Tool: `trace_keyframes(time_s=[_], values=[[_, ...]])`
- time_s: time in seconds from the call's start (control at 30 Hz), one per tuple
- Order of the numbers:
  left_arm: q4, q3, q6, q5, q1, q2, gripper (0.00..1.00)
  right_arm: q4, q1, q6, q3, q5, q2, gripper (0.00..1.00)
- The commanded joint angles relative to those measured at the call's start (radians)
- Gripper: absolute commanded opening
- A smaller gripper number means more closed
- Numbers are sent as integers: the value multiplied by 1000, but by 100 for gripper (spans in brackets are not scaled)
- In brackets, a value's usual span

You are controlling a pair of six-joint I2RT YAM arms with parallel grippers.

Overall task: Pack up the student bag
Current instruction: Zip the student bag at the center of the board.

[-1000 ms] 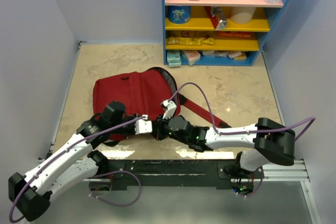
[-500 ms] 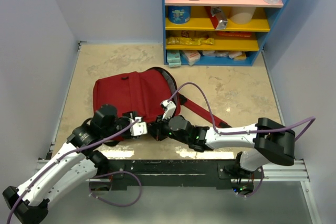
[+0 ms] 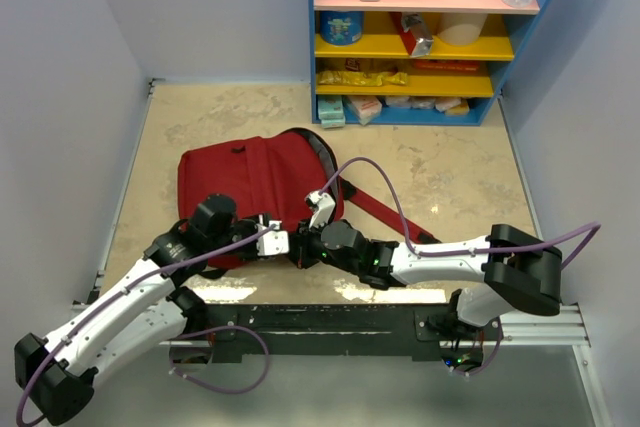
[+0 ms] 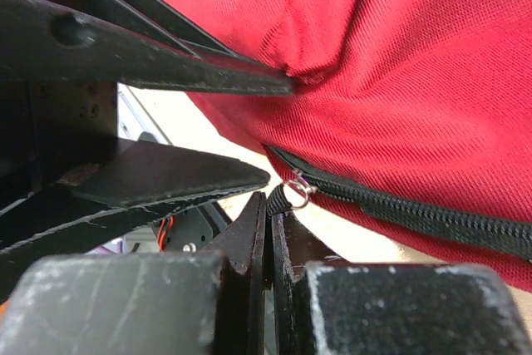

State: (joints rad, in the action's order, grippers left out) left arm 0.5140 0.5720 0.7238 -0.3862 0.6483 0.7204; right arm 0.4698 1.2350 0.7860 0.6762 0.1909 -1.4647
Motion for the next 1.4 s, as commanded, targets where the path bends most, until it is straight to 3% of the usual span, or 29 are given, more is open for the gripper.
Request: trace_keyframes(time_s=[0.0, 0.23, 0.5, 0.6, 0.63, 0.73, 1.03, 1.37], values=[[-20, -6, 5, -34, 2, 2, 50, 36, 4, 7, 29, -5, 32, 0], [32, -15, 31, -28, 10, -38, 49, 36, 6, 4, 34, -10, 26, 0], [-109, -64, 12, 107, 36, 57, 47, 29, 4, 6, 31, -16, 37, 0], [-120, -46, 2, 142, 62, 102, 31, 17, 6, 9, 34, -15, 41, 0], [-120, -43, -1, 141, 68, 96, 18, 7, 4, 7, 36, -8, 43, 0], [-105, -40, -7, 135, 73, 42, 0, -39, 1, 4, 33, 19, 67, 0], [35, -103, 77, 118, 77, -119, 0, -212, -230, -40, 23, -67, 207, 0], [250, -63, 239, 93, 74, -142, 0, -387, -474, -125, 86, -176, 181, 0]])
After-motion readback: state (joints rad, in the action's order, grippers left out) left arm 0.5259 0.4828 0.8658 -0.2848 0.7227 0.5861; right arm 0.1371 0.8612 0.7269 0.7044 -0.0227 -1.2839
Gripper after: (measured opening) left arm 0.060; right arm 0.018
